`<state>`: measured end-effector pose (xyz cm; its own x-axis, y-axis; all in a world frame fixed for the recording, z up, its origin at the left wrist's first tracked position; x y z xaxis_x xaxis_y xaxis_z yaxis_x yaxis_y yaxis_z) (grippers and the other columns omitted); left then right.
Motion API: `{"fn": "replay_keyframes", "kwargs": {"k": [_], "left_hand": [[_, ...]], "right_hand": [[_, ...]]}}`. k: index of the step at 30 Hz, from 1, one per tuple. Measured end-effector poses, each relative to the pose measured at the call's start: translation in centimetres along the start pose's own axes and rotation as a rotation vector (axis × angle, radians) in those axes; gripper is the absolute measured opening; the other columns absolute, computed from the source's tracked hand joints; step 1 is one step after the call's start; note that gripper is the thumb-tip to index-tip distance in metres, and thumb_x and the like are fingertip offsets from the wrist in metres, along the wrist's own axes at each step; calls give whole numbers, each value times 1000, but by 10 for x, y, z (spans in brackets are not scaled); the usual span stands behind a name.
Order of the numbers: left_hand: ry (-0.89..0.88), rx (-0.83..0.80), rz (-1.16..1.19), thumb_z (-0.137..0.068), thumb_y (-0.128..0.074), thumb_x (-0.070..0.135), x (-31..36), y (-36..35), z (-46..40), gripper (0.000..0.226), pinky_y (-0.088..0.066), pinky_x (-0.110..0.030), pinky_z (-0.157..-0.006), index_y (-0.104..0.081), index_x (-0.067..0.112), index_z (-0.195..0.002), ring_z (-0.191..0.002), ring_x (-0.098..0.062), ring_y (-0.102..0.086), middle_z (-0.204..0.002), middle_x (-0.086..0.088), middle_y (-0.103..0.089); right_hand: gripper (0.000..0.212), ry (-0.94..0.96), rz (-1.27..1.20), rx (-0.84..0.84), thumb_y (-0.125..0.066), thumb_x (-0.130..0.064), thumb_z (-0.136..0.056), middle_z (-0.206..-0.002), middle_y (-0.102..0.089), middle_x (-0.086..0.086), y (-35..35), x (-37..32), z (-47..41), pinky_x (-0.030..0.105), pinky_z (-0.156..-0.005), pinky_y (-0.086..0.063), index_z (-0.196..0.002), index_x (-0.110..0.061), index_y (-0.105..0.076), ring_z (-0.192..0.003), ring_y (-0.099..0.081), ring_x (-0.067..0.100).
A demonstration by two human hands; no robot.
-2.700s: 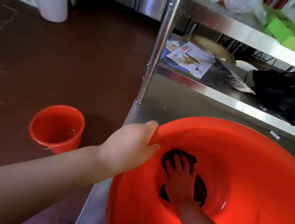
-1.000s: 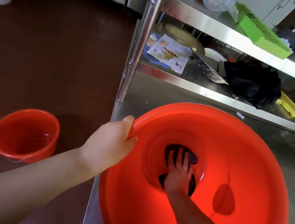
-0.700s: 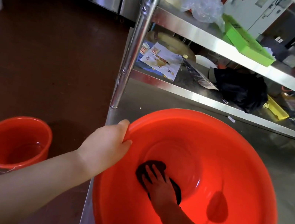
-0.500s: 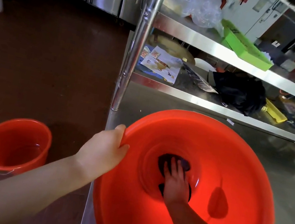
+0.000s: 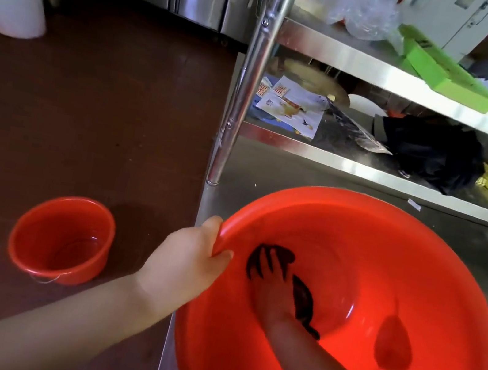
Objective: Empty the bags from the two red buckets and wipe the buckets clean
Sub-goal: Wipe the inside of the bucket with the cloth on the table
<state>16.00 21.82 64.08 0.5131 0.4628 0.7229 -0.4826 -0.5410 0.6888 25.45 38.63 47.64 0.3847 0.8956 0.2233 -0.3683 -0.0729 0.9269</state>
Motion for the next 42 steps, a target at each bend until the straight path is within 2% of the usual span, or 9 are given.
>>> {"fn": "replay_keyframes", "kwargs": {"k": [5,10,14,20,24,27,31,38,42], "left_hand": [[1,-4,-125,-78,-59,55,-1,17,2,34,-51,-33,-64,-44,28,-93,-76,-18,-65,-74,7,-61],[-235,167,-294,-74,-59,50,63,51,-44,26,-34,-26,-60,-46,31,-87,-79,-23,-62,-73,11,-48],[-289,-8,-327,-80,-57,49,79,41,-60,21,-38,-27,-62,-55,28,-79,-78,-18,-58,-68,10,-49],[-227,-113,-125,-80,-67,41,57,48,-48,28,-42,-27,-56,-65,14,-72,-64,-14,-59,-63,0,-61],[-168,-77,-82,-80,-68,37,49,48,-39,26,-44,-32,-61,-66,12,-74,-65,-19,-60,-63,-1,-60],[-129,0,-168,-80,-65,36,41,52,-36,23,-36,-29,-57,-62,14,-71,-67,-21,-57,-61,3,-54],[-30,56,-146,-78,-63,31,20,57,-33,21,-32,-26,-49,-55,19,-63,-62,-19,-56,-60,3,-55],[150,136,34,-80,-67,29,-17,60,-22,13,-44,-31,-56,-62,20,-73,-63,-19,-60,-63,2,-62],[157,152,97,-81,-68,31,-23,60,-15,14,-44,-31,-54,-63,21,-72,-59,-16,-60,-62,1,-63]], "right_hand": [[62,33,0,-45,-28,-16,-97,-159,13,4,-28,-13,15,56,-113,-5,-152,-19,1,-145,16,28],[64,147,63,-86,-33,-12,-96,-159,13,3,-25,-30,16,57,-113,-1,-152,-18,-2,-144,19,27],[64,175,115,-61,-34,-12,-97,-159,15,3,-25,-34,16,56,-114,0,-152,-19,-1,-144,20,27],[59,266,208,-31,-33,-16,-99,-160,11,2,-16,-33,7,54,-115,0,-152,-18,-8,-145,17,26],[59,148,89,206,-37,-30,-98,-160,-5,1,40,-31,-19,53,-115,-9,-152,-19,-15,-147,4,26],[61,88,53,145,-30,-29,-100,-160,8,3,64,-11,-38,54,-115,1,-152,-18,1,-146,12,28],[74,-85,68,162,-43,-25,-97,-160,11,2,78,37,-38,50,-116,-2,-151,-16,8,-147,10,25],[108,-495,-205,148,-67,-42,-81,-158,18,9,29,66,-5,45,-115,-13,-150,-13,11,-146,13,25],[92,-681,-337,129,-57,-35,-88,-157,19,15,5,52,10,45,-114,-19,-151,-11,6,-146,11,31]]}}
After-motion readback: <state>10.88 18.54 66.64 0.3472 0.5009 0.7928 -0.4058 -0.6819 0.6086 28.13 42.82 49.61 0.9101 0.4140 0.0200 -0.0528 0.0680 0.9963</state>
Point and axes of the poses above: each hand's wrist, its own z-axis away from the middle knuckle, its own y-axis out of the back of the hand, x = y × z, the point moved 8 cm from there along -z, towards the middle knuckle
